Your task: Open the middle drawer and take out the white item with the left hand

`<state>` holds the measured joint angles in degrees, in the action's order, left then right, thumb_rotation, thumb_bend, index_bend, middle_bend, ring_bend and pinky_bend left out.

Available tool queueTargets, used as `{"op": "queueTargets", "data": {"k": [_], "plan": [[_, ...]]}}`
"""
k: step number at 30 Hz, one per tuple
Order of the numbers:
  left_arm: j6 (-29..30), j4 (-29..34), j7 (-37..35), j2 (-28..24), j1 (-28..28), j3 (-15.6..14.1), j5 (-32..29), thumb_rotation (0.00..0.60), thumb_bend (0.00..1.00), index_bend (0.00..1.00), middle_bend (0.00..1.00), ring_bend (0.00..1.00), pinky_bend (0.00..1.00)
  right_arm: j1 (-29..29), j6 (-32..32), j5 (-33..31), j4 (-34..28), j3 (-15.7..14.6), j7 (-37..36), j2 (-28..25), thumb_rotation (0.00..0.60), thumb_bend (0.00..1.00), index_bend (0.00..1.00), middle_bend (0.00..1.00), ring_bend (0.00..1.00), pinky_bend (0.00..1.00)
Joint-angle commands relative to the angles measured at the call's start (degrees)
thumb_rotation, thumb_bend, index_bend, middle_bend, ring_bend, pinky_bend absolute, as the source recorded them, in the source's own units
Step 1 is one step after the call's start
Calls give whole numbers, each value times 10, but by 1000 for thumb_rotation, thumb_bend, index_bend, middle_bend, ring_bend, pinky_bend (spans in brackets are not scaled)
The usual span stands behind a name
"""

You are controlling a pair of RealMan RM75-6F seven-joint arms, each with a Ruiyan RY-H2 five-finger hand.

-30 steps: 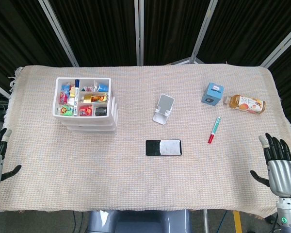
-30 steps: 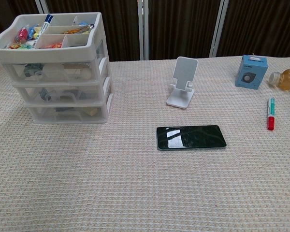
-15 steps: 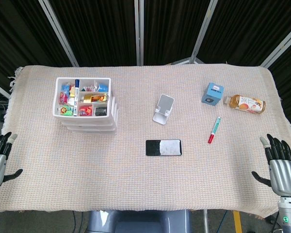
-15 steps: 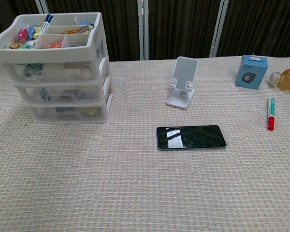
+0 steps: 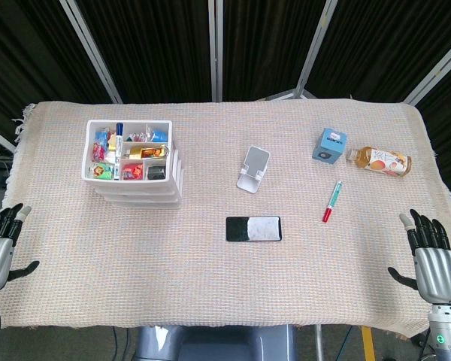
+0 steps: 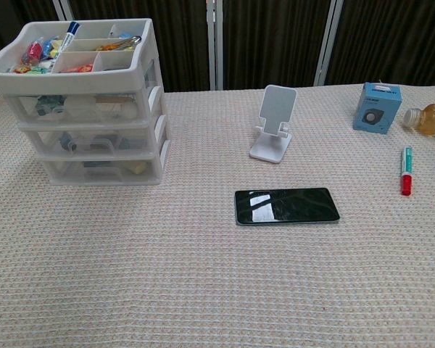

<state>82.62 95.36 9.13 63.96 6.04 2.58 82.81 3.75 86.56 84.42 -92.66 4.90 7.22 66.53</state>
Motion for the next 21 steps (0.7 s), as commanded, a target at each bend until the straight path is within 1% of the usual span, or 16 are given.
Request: {"op": "queueTargets", "data": {"k": [1, 2, 4, 5, 7, 10, 12, 14, 21], "plan": [[9, 10, -38, 12, 3, 9, 7, 600, 345, 0, 563, 560, 477, 0, -1, 0, -1, 0, -2, 0, 600, 3, 0, 0, 0, 0], [7, 13, -54, 16, 4, 11, 7, 600, 416, 0, 648, 638, 526, 0, -1, 0, -1, 0, -3, 0, 600, 4, 0, 0, 0, 0], [-4, 21, -88, 21, 10, 12, 8, 600, 529, 0, 733, 720, 581, 0, 1, 1, -2, 0, -4, 0, 600, 4, 0, 0, 0, 0], [-20, 32, -119, 23, 17, 12, 7, 600, 577, 0, 758, 744, 601, -1, 2, 3, -4, 0, -6, 0, 600, 4, 0, 0, 0, 0], [-49, 47, -158, 21, 28, 10, 2, 600, 642, 0, 775, 763, 618, -1, 2, 5, -4, -1, -6, 0, 600, 3, 0, 0, 0, 0], [-109, 82, -234, 12, 49, 9, -16, 600, 731, 0, 782, 783, 636, 0, -5, 3, -4, -5, -6, 0, 600, 3, 0, 0, 0, 0], [-144, 94, -269, 6, 64, 11, -26, 600, 758, 0, 786, 793, 648, 0, -10, 2, -7, -6, -10, -2, 600, 3, 0, 0, 0, 0], [-173, 97, -287, 4, 79, 15, -35, 600, 773, 0, 789, 797, 663, 0, -11, 1, -11, -6, -16, -5, 600, 3, 0, 0, 0, 0], [-244, 92, -304, 26, 124, 29, -64, 600, 786, 0, 789, 797, 672, -1, -11, -1, -17, -5, -32, -12, 600, 3, 0, 0, 0, 0]]}}
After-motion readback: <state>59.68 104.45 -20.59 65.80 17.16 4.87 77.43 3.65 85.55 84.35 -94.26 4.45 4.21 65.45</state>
